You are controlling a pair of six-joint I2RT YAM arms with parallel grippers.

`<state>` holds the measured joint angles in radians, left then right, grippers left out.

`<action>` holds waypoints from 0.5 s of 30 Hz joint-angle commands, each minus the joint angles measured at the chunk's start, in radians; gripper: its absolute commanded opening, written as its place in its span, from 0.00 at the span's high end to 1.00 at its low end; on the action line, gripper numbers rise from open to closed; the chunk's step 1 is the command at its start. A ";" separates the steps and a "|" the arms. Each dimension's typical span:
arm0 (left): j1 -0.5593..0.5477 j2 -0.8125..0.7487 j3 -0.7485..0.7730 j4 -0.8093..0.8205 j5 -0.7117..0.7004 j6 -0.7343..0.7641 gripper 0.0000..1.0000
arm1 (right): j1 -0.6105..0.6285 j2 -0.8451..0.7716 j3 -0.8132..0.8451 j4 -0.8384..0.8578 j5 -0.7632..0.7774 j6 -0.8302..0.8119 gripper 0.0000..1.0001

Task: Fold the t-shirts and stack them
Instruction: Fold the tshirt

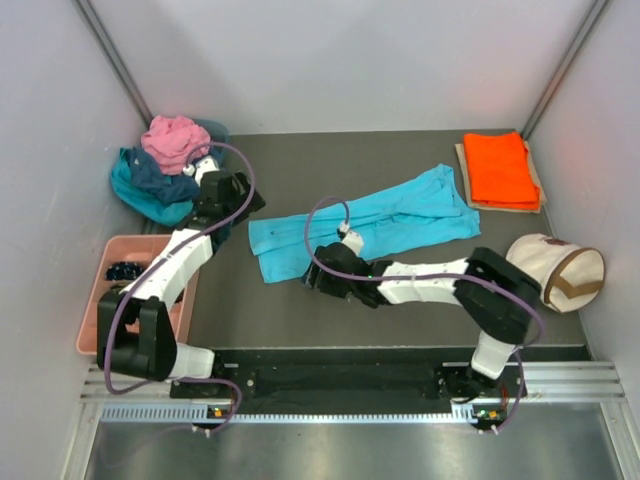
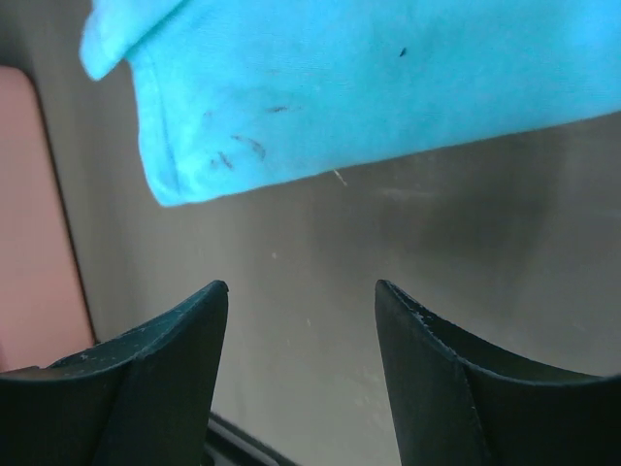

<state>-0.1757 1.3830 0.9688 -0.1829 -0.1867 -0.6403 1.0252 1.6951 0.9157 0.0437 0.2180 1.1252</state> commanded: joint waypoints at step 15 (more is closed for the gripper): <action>0.005 -0.145 -0.025 0.025 0.047 -0.005 0.01 | 0.039 0.225 0.238 0.010 0.057 0.151 0.38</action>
<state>-0.1757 1.2594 0.9466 -0.1822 -0.1535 -0.6449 1.0500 1.8782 1.0893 0.0631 0.2481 1.2560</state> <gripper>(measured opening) 0.990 0.619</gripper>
